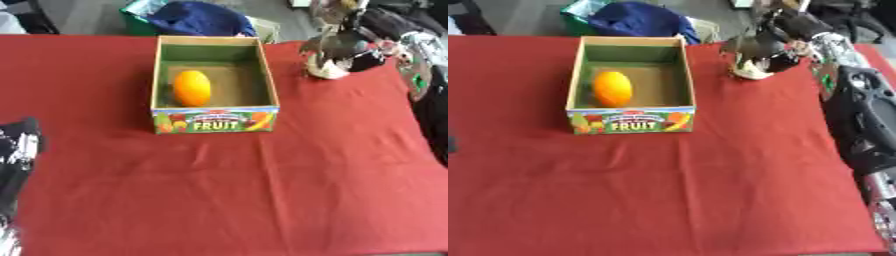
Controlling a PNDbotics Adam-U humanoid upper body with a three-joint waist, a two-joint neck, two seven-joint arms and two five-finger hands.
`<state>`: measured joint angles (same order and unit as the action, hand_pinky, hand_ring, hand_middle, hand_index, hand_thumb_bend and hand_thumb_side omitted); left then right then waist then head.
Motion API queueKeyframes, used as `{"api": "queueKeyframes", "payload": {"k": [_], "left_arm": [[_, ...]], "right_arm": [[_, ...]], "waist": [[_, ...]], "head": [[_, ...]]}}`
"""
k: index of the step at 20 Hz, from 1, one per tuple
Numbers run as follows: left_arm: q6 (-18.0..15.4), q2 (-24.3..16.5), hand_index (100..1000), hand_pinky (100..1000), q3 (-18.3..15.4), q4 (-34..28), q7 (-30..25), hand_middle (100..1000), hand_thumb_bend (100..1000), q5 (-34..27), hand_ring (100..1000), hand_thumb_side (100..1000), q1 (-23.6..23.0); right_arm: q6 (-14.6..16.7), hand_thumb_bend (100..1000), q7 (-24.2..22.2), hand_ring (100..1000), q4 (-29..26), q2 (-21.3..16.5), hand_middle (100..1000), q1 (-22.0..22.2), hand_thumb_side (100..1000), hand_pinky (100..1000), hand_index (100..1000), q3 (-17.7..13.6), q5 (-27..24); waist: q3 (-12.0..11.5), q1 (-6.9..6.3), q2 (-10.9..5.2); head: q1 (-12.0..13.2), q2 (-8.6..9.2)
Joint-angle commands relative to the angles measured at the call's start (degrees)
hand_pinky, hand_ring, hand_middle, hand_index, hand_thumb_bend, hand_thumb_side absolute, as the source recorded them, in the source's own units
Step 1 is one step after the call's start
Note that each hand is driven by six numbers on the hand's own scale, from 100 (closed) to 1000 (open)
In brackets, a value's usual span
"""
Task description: Pick up objects on the table and place them in the box.
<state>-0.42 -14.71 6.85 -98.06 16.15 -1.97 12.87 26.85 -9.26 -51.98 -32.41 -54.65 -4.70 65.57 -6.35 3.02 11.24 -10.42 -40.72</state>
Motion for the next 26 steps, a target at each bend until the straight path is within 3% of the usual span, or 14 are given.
{"api": "queueKeyframes", "payload": {"k": [1,6,14,26], "left_arm": [[0.06,-1.07,623,606,-0.26,-0.71,-0.19,549,295,0.08,591,520,0.49],[0.15,-0.82,623,606,-0.17,-0.78,-0.33,549,295,-0.05,591,518,0.64],[0.27,-0.31,623,606,0.08,-0.96,-0.6,549,296,-0.31,591,518,1.15],[0.25,-0.07,622,605,0.28,-0.94,-0.8,549,298,-0.4,591,518,1.3]], "right_arm": [[1.35,100,-1.51,724,-2.62,0.27,627,-2.9,243,729,435,1.01,-1.9],[2.03,100,-2.86,715,-0.41,4.55,625,-5.62,236,723,436,2.44,-1.45],[-0.2,100,-2.52,711,4.87,11.98,629,-9.25,239,721,454,3.09,2.86],[0.67,100,-1.15,724,7.49,15.33,644,-9.94,266,729,463,4.16,8.03]], "waist": [[0.08,-0.28,-1.22],[-0.32,-0.92,-1.23],[-1.53,-1.62,-0.74],[-2.0,-1.68,-0.6]], "head": [[-0.02,0.44],[-0.31,0.6],[-1.19,1.03],[-1.72,1.15]]}}
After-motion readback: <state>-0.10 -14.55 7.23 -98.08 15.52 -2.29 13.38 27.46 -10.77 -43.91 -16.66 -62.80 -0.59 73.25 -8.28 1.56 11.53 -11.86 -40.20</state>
